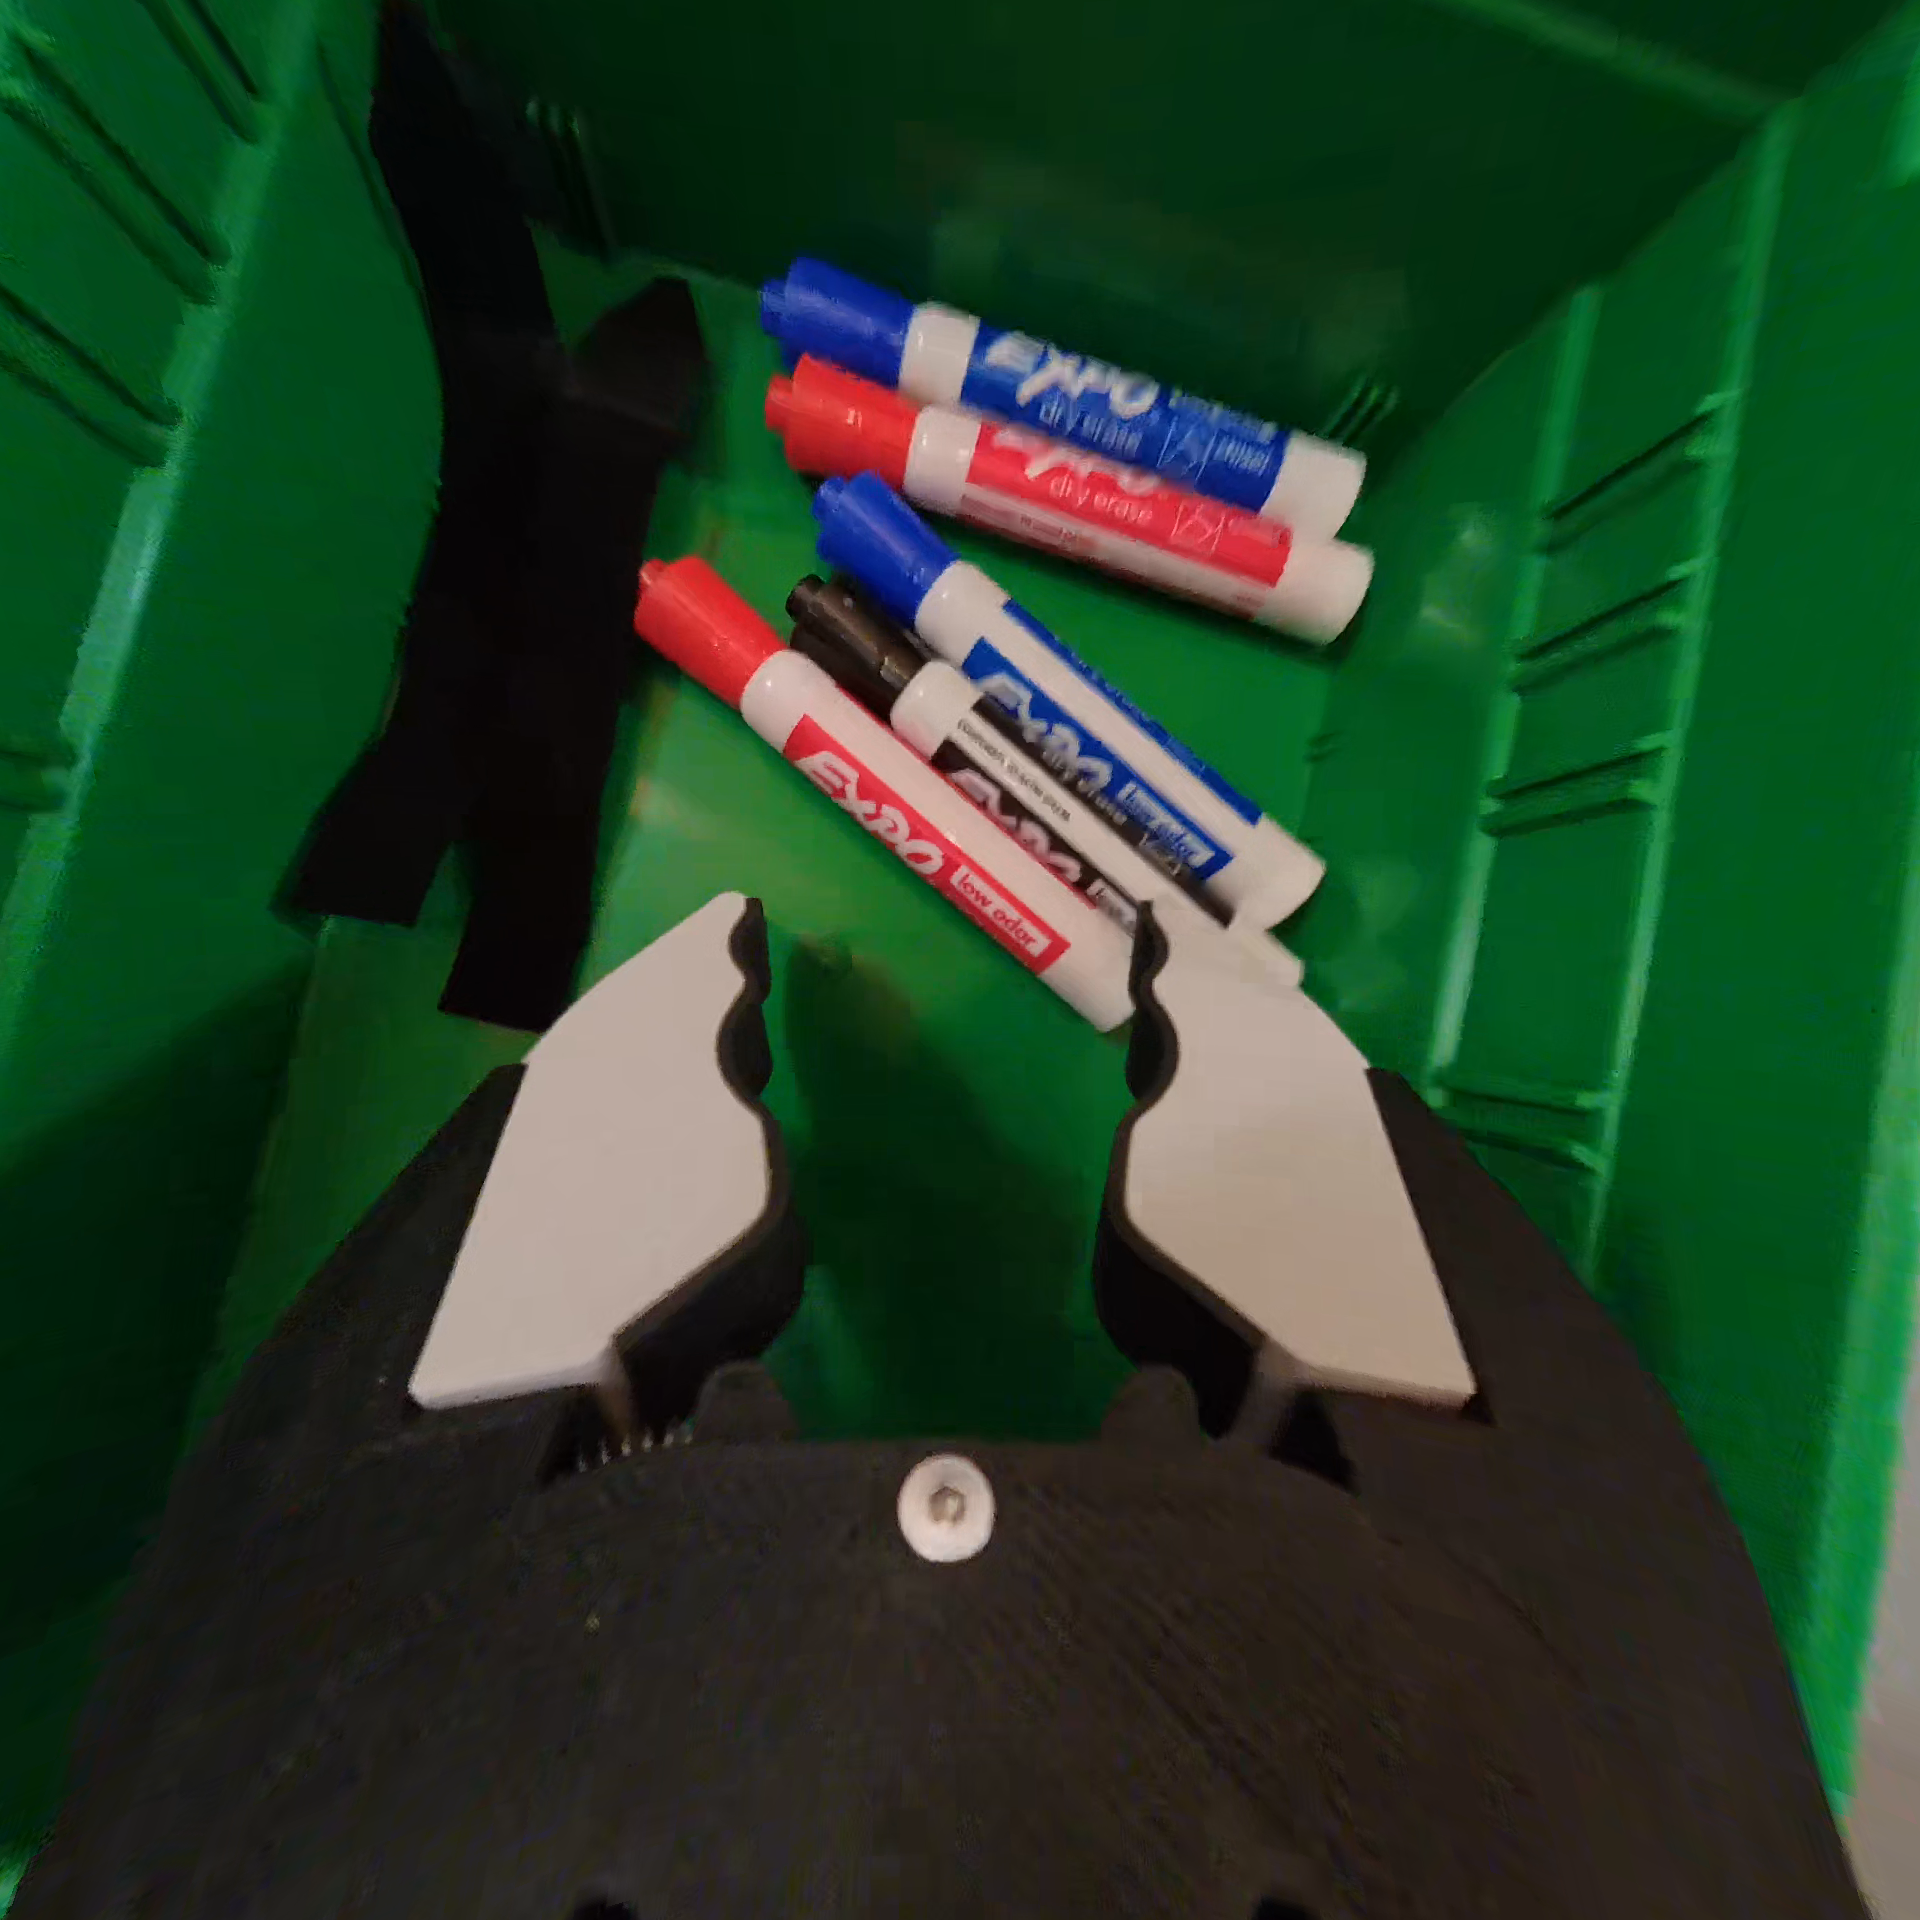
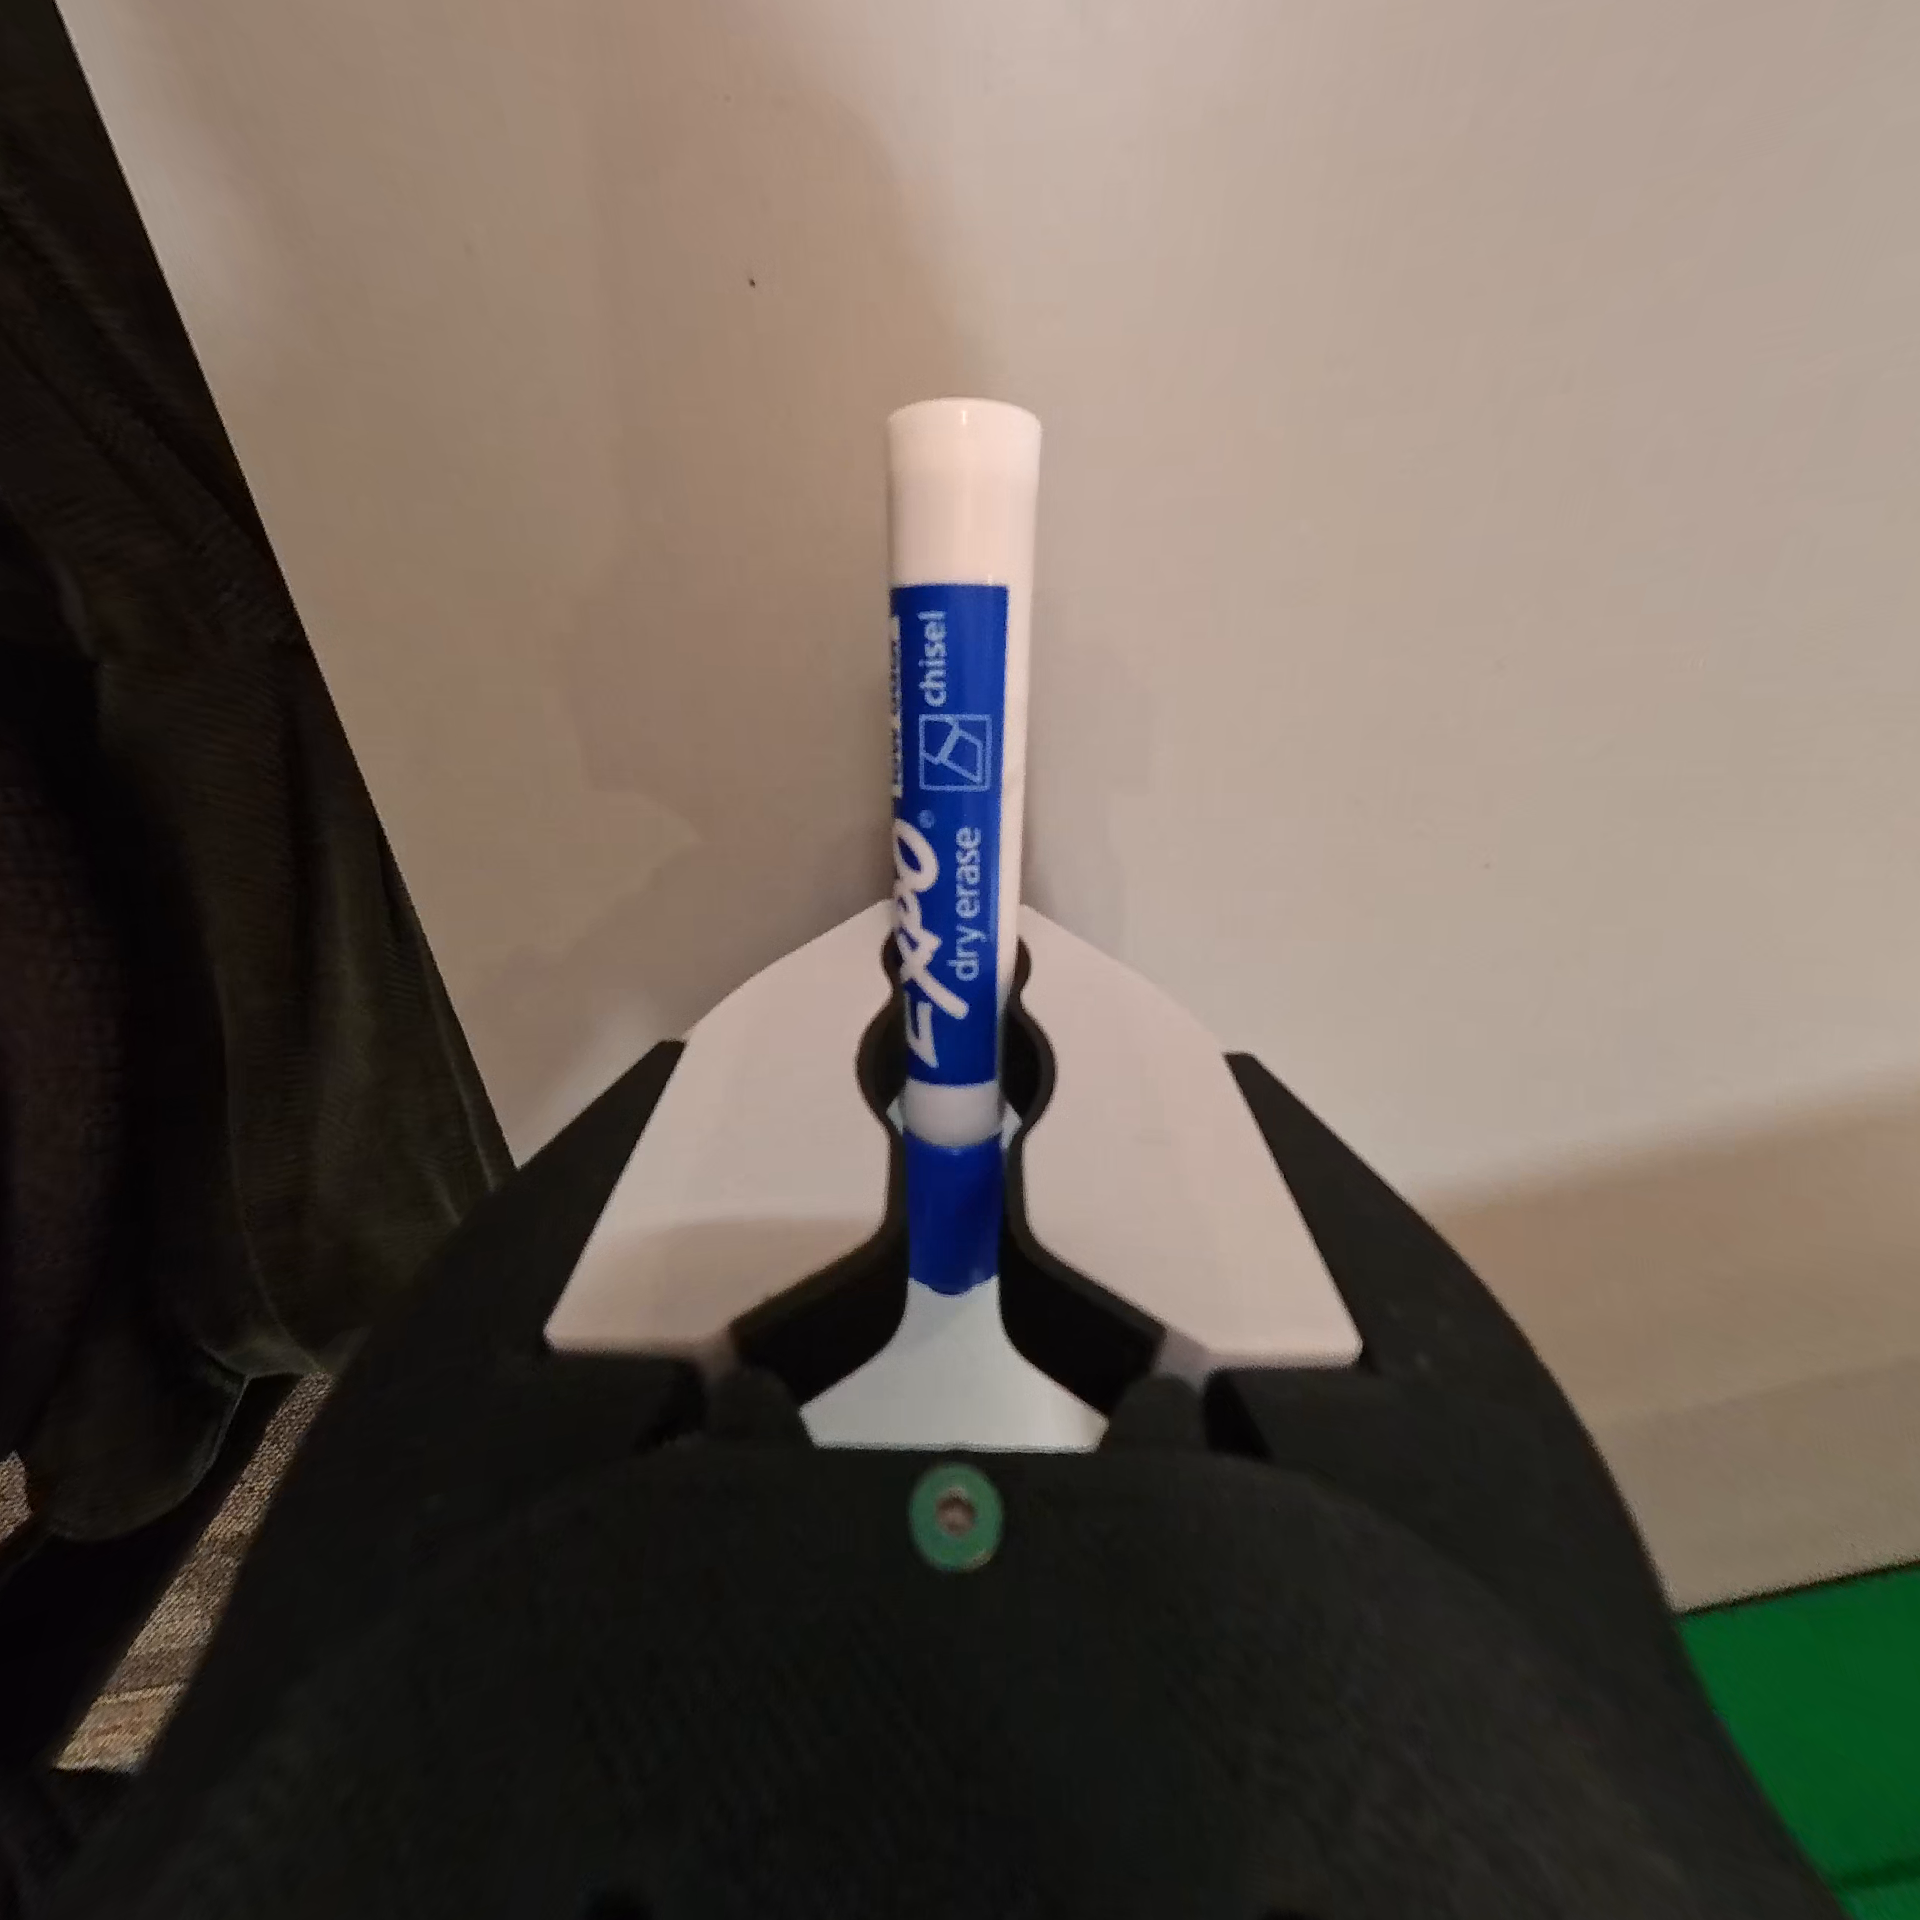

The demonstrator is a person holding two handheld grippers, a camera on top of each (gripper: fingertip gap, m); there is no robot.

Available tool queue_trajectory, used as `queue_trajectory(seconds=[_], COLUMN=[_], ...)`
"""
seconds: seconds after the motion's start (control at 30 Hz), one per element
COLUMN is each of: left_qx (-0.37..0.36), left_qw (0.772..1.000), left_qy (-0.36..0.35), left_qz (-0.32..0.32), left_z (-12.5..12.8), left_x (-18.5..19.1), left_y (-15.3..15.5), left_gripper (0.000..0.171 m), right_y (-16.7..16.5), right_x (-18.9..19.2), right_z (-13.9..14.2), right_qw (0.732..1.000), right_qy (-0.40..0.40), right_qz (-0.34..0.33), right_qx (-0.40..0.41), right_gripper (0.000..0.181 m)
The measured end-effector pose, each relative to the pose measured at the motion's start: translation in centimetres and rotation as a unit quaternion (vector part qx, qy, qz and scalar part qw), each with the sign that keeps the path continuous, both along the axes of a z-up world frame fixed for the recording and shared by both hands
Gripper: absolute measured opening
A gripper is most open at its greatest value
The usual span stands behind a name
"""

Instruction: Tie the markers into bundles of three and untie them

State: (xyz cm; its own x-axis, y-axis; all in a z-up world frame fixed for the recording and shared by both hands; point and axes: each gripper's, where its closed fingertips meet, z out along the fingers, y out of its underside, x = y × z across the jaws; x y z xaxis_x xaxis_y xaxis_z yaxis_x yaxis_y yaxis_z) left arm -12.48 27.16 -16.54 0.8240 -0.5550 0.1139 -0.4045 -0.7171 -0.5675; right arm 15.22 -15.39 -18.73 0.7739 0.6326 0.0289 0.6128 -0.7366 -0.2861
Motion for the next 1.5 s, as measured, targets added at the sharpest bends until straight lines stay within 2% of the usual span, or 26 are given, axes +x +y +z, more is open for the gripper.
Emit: queue_trajectory(seconds=[0.07, 0.13, 0.37, 0.43, 0.5, 0.67, 0.83, 0.93, 0.97, 1.03, 1.1, 1.13, 1.2, 1.27, 1.33, 1.43, 1.5], left_qx=[-0.005, 0.006, 0.032, 0.032, 0.002, 0.014, 0.046, 0.099, 0.124, 0.175, 0.203, 0.196, 0.173, 0.146, 0.070, -0.054, -0.081], left_qw=[0.999, 0.996, 0.982, 0.982, 0.987, 0.989, 0.990, 0.988, 0.986, 0.978, 0.970, 0.969, 0.966, 0.960, 0.960, 0.964, 0.965], left_qy=[0.049, 0.091, 0.185, 0.184, 0.160, 0.143, 0.119, 0.083, 0.065, 0.028, 0.019, 0.035, 0.097, 0.170, 0.224, 0.191, 0.167], left_qz=[-0.011, -0.007, 0.000, -0.004, -0.018, -0.042, -0.060, -0.083, -0.093, -0.113, -0.130, -0.143, -0.167, -0.165, -0.155, -0.175, -0.183], left_z=[-1.1, -1.4, -0.7, -0.7, -1.2, -0.1, 4.2, 8.8, 10.6, 14.1, 15.9, 15.6, 13.4, 10.1, 6.4, 2.4, 1.2], left_x=[-0.3, -1.1, -4.9, -5.5, -5.4, -5.3, -5.4, -4.0, -3.2, -1.4, -0.2, -0.1, -0.7, -2.5, -4.8, -5.6, -5.5], left_y=[-0.2, 0.0, 0.9, 1.0, 0.4, 0.3, -0.3, -1.2, -1.7, -2.8, -3.9, -4.5, -4.9, -4.2, -4.4, -6.6, -7.1], left_gripper=[0.070, 0.063, 0.046, 0.032, 0.022, 0.021, 0.021, 0.017, 0.002, 0.001, 0.001, 0.001, 0.001, 0.005, 0.020, 0.041, 0.041], right_y=[0.0, -0.1, -0.4, -0.5, -0.5, -0.5, -0.5, -0.5, -0.5, -0.5, -0.5, -0.5, -0.6, -0.6, -0.6, -0.6, -0.6], right_x=[0.1, 0.2, 0.5, 0.4, 0.4, 0.3, 0.5, 0.4, 0.4, 0.4, 0.3, 0.3, 0.3, 0.2, 0.1, 0.1, 0.1], right_z=[0.0, 0.0, 0.0, 0.0, 0.0, 0.0, 0.1, 0.2, 0.2, 0.2, 0.2, 0.3, 0.4, 0.5, 0.6, 0.6, 0.5], right_qw=[1.000, 1.000, 1.000, 1.000, 1.000, 1.000, 1.000, 1.000, 1.000, 1.000, 1.000, 1.000, 1.000, 1.000, 1.000, 1.000, 1.000], right_qy=[-0.001, -0.001, -0.004, -0.007, -0.010, -0.010, -0.010, -0.008, -0.007, -0.008, -0.009, -0.009, -0.010, -0.010, -0.012, -0.017, -0.017], right_qz=[-0.001, -0.002, -0.009, -0.008, -0.007, -0.003, -0.005, -0.005, -0.004, -0.004, -0.002, -0.002, 0.000, 0.001, 0.003, 0.006, 0.007], right_qx=[0.000, 0.001, 0.000, 0.000, 0.000, 0.000, 0.001, 0.003, 0.003, 0.003, 0.003, 0.004, 0.006, 0.007, 0.009, 0.009, 0.009], right_gripper=[0.014, 0.014, 0.014, 0.014, 0.014, 0.014, 0.014, 0.014, 0.014, 0.014, 0.014, 0.014, 0.014, 0.014, 0.014, 0.014, 0.014])
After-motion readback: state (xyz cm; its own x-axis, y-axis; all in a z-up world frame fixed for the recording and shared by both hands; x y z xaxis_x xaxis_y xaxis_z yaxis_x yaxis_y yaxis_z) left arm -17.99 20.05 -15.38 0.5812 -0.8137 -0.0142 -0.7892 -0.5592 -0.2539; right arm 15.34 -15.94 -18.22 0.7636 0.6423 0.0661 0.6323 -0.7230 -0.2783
